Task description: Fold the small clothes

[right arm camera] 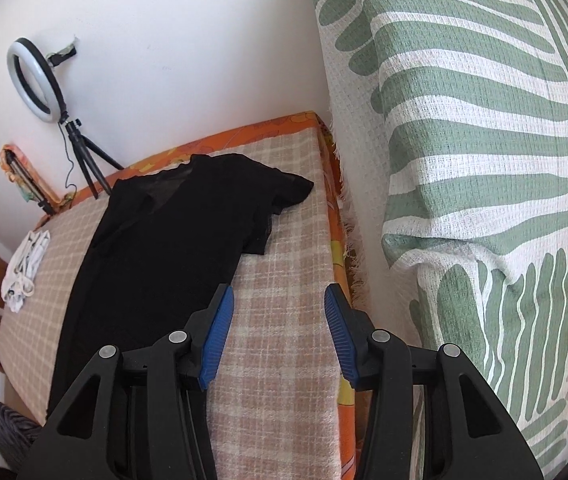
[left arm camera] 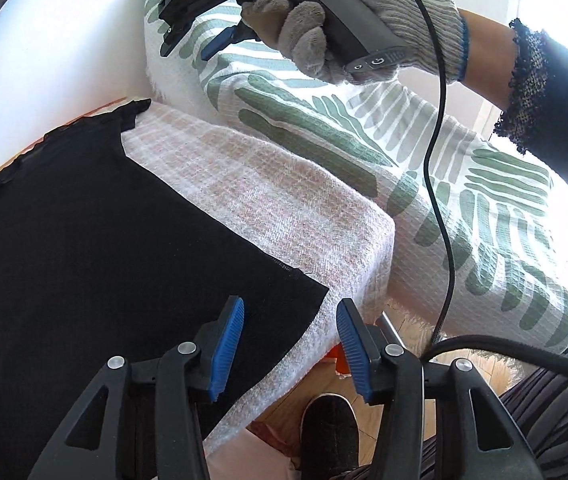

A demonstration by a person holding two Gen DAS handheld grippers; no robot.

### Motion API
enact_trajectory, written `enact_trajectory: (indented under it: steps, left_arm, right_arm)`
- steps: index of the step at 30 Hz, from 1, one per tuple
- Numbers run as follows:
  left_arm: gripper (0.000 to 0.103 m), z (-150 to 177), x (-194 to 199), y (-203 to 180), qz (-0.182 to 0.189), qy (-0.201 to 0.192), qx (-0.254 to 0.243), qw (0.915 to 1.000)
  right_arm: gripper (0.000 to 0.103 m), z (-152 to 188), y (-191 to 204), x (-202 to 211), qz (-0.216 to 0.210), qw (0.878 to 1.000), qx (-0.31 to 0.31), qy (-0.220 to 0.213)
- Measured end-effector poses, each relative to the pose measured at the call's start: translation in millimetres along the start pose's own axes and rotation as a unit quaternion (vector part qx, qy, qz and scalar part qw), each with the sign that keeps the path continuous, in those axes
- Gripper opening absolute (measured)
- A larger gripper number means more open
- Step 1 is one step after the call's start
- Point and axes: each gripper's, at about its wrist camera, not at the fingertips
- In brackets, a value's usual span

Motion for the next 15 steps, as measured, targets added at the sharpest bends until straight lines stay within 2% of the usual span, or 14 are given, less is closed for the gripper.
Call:
enact_trajectory:
  steps: [2,4,6,8,15]
  left_arm:
    - [0.042,-2,-4,0,-0.007,0.000,-0.004,1.0000]
    - [0.035,-2,-5,3,0.000,-0.003,-0.007,1.0000]
    - [0.014,-3,-7,9,0.007,-0.005,0.005,0.9999]
    - [0.002,-4,-8,16,0.021,-0.006,0.025,0.9995]
    - [0.000,-1,8,40,0.036,-0.022,0.081,0.9959]
  right_arm:
    - [0.046,-6,-2,-12,-0.003,1.000,-0.003,0.005]
    - [0.046,-11,-1,-25,-0.015,1.000,-0.005,0.013]
    - [0.046,-17,0,-40,-0.025,0.999,-0.004,0.020]
    - [0.046,-22,2,-55,-0.026,0.999,-0.003,0.028]
    - [0.046,-38,-6,-111,-0.042,0.997,-0.032,0.055]
Point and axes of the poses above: each gripper's, at about its wrist camera, not at the fingertips, and x roughly against the way its jaws point, y to its left, z to its underside, and after that the axes turned 5 degrees about -z, right-handed
